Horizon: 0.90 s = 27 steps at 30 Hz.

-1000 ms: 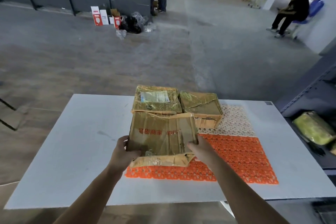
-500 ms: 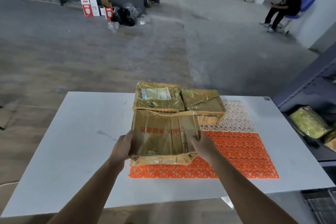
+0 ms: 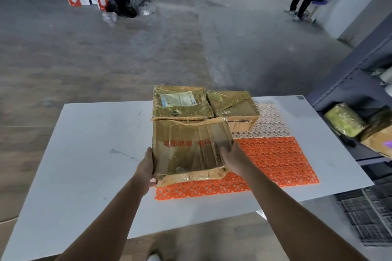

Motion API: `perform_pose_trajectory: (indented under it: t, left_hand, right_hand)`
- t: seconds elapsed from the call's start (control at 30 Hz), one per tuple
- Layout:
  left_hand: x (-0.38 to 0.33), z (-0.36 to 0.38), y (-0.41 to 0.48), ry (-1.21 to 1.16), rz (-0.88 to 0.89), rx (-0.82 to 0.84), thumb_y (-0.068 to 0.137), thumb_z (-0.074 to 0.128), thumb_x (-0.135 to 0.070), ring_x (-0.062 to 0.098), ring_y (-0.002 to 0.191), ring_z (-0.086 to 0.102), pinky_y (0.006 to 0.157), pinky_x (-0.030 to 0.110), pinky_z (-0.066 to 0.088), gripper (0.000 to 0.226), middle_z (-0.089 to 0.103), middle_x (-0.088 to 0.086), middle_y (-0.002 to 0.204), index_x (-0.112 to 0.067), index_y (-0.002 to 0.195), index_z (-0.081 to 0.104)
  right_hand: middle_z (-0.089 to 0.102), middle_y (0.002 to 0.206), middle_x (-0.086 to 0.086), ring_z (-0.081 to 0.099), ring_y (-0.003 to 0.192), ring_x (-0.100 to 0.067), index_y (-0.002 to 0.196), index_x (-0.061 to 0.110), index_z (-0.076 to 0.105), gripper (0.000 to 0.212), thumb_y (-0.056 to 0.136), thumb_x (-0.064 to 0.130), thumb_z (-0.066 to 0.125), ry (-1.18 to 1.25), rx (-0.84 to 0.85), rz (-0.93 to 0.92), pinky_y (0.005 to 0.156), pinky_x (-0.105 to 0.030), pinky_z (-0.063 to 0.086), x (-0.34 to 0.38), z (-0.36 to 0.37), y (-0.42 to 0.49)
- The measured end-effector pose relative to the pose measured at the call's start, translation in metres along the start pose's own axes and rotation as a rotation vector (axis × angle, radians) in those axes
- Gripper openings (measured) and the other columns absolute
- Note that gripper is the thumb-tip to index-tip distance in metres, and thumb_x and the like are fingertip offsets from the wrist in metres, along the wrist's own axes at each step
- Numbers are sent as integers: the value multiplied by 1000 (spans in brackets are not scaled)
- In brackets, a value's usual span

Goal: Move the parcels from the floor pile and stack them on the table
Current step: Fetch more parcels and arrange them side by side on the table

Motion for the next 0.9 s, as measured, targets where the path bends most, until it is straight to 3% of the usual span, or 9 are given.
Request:
perform_pose_trajectory:
  t: [0.13, 0.23, 0.3, 0.4, 0.5, 0.57, 0.67, 0.77, 0.9]
  left_hand:
    - [-21, -12, -16, 121, 101, -167, 101, 23, -44, 30, 102, 50, 90, 43, 41, 55, 54, 17, 117, -2, 119, 53]
    - [-29, -23, -25, 115, 151, -191, 99, 25, -44, 34, 117, 48, 102, 46, 40, 58, 50, 18, 133, -3, 132, 49]
    - [-30, -30, -37, 117, 183, -193, 99, 25, -45, 34, 114, 50, 98, 45, 42, 59, 50, 17, 133, -4, 134, 47]
    - [-29, -37, -65, 98, 245, -203, 100, 26, -44, 30, 101, 51, 83, 40, 43, 56, 52, 17, 128, -4, 131, 49]
    - [-23, -44, -98, 45, 315, -205, 100, 31, -47, 23, 101, 47, 84, 40, 42, 56, 53, 14, 125, -6, 136, 47]
    - [-12, -52, -124, 8, 361, -240, 100, 34, -46, 22, 99, 48, 83, 39, 43, 54, 51, 8, 114, -6, 132, 49]
    - [22, -67, -167, -97, 391, -323, 101, 39, -43, 19, 88, 53, 78, 34, 44, 37, 54, 4, 97, -10, 111, 54]
    - [69, -83, -212, -191, 432, -392, 100, 38, -39, 15, 71, 48, 67, 28, 40, 29, 49, 1, 80, -13, 98, 51]
    - [142, -117, -275, -182, 430, -529, 99, 36, -39, 20, 73, 52, 70, 33, 45, 32, 54, 2, 79, -18, 82, 54]
  right_hand:
    - [34, 147, -18, 45, 126, -35, 154, 14, 10, 66, 101, 43, 38, -386, -203, -27, 97, -47, 46, 18, -13, -19]
    - [35, 146, -14, 41, 129, -32, 152, 14, 18, 62, 101, 46, 34, -454, -293, -101, 100, -48, 44, 37, -16, -40]
    - [35, 147, -12, 39, 130, -32, 151, 15, 22, 60, 101, 47, 33, -445, -304, -143, 101, -49, 43, 45, -15, -50]
    - [33, 150, -11, 40, 132, -31, 150, 20, 24, 57, 99, 43, 36, -399, -233, -220, 101, -50, 44, 54, -7, -66]
    - [30, 154, -12, 32, 140, -33, 151, 17, 24, 58, 100, 43, 35, -395, -183, -320, 111, -49, 35, 66, 1, -91]
    - [35, 151, -13, 39, 135, -33, 150, 15, 26, 57, 101, 42, 36, -360, -139, -388, 105, -45, 39, 73, 8, -111]
    - [43, 143, -15, 52, 121, -32, 148, 13, 30, 53, 101, 34, 41, -281, -48, -503, 90, -38, 45, 77, 29, -149]
    - [40, 145, -18, 50, 124, -33, 147, 13, 34, 52, 100, 32, 44, -219, 45, -596, 96, -35, 42, 71, 58, -193]
    - [47, 140, -20, 49, 125, -33, 144, 12, 38, 49, 98, 28, 46, -175, 212, -678, 97, -32, 39, 62, 107, -256]
Point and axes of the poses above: each hand's wrist, its own y-axis towards the middle knuckle, its own z-axis out of the palm, x = y × z, the point moved 9 cm from there along y, towards the middle knuckle
